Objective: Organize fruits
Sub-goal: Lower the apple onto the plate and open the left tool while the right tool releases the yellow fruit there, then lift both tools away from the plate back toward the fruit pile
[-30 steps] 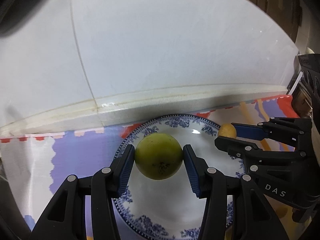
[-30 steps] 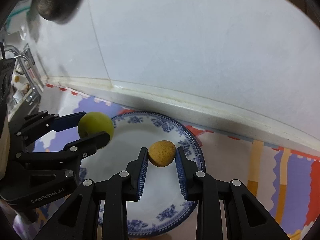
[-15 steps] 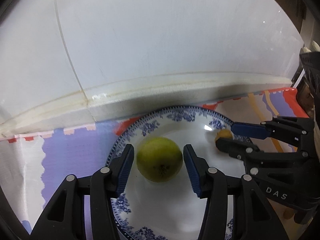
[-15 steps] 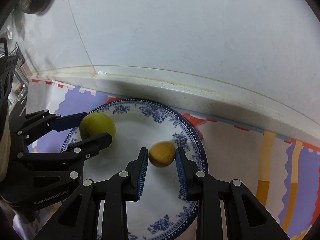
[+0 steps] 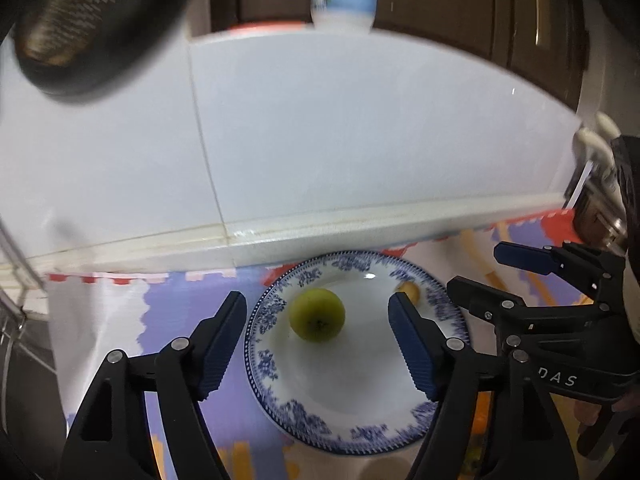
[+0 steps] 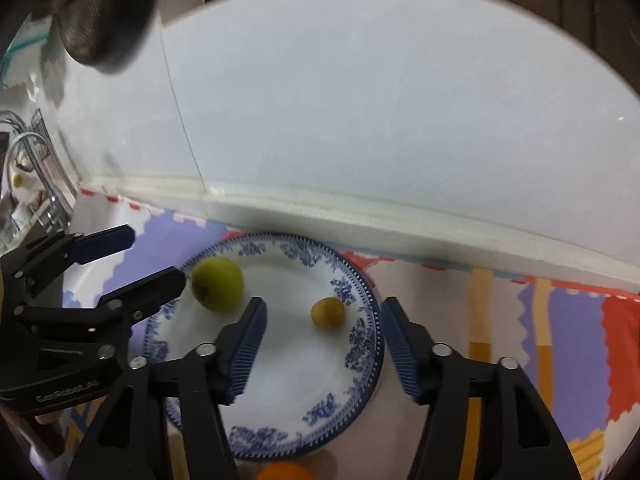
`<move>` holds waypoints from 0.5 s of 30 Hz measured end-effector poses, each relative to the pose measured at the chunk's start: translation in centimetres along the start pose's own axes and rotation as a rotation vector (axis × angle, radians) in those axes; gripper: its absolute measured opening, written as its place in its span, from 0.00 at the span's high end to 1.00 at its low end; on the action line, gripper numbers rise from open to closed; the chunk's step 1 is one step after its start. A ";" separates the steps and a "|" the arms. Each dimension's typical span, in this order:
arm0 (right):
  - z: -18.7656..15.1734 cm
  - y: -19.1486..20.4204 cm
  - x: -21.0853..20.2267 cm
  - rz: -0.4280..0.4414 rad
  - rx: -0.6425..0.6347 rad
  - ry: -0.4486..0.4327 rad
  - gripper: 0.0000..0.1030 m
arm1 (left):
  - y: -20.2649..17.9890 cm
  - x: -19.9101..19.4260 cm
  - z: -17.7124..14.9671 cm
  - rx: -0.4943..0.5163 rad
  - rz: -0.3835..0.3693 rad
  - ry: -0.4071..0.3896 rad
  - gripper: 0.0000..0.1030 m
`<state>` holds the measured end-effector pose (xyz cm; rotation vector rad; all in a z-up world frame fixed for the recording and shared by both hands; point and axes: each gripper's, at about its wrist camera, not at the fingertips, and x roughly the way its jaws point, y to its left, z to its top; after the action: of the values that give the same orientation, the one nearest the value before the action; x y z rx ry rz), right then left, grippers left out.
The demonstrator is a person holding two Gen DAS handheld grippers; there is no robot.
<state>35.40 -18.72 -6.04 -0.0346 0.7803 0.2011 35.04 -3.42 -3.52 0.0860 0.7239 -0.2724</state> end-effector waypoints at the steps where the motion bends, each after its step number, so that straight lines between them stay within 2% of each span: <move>1: -0.1 0.1 -0.9 -0.005 -0.001 -0.017 0.37 | 0.0 -1.0 -0.1 -0.006 0.006 -0.021 0.28; 3: -0.2 0.5 -2.6 -0.025 -0.008 -0.049 0.31 | 0.0 -2.8 -0.4 -0.022 0.025 -0.060 0.24; 8: -1.0 1.3 -6.7 -0.077 -0.007 -0.133 0.26 | 0.2 -6.6 -1.3 -0.036 0.048 -0.103 0.23; 15: -3.2 2.0 -10.6 -0.070 0.015 -0.175 0.25 | -0.7 -10.5 -3.3 -0.010 0.049 -0.138 0.20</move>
<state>25.47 -18.85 -0.75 -0.0293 0.6051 0.1300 25.19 -1.23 0.96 0.0744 0.5847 -0.2259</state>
